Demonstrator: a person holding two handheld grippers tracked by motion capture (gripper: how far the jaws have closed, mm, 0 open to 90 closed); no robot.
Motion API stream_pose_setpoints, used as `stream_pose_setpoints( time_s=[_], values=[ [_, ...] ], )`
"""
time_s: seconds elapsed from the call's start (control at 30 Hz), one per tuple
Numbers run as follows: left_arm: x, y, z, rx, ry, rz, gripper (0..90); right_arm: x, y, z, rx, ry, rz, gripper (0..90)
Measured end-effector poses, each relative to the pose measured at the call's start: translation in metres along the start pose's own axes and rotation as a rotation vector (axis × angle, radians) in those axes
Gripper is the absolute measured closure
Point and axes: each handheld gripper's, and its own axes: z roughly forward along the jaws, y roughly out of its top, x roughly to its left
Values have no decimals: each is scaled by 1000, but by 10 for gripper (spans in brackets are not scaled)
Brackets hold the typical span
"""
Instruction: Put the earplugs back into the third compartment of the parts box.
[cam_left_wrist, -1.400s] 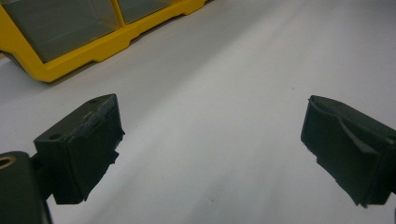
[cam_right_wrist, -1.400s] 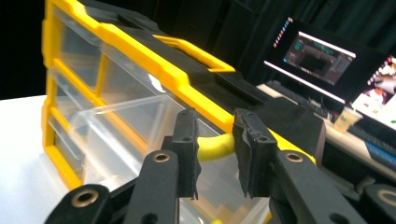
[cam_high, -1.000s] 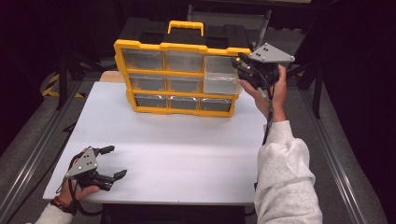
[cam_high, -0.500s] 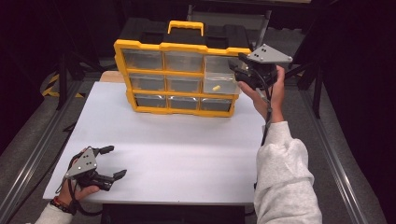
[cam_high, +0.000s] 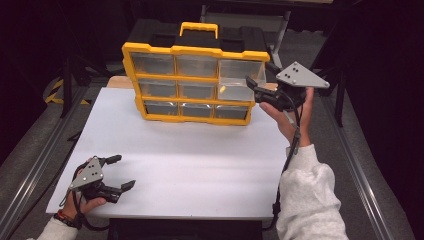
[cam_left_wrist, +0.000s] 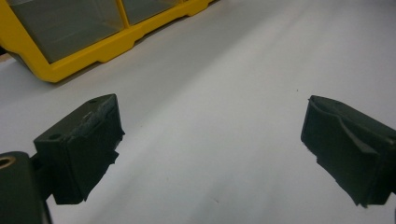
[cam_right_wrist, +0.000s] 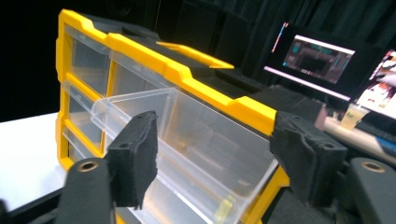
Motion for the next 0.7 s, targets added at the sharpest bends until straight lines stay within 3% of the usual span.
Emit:
stream_pose_setpoints(
  time_s=[0.17, 0.3, 0.4, 0.43, 0.47, 0.5, 0.67, 0.7],
  values=[
    [-1, 1, 1, 4, -1, 0, 64, 15, -11, -21, -45, -8, -5, 229],
    [-3, 0, 1, 7, -3, 7, 64, 33, -26, -31, -46, -4, -29, 206],
    [-4, 0, 1, 11, -4, 10, 64, 44, -35, -35, -36, 11, -40, 197],
    [-4, 0, 0, 7, -4, 10, 64, 56, -47, -39, -31, 19, -48, 196],
    [-4, 1, 0, 6, -4, 11, 64, 56, -47, -39, -31, 19, -48, 196],
    [-4, 0, 0, 8, -3, 13, 63, 66, -58, -42, -28, 20, -56, 195],
    [-4, 0, 0, 4, 2, 10, 63, 81, -79, -45, -4, 45, -76, 193],
    [-3, 0, 0, 4, 2, 9, 63, 88, -91, -46, 12, 55, -78, 193]
  ],
)
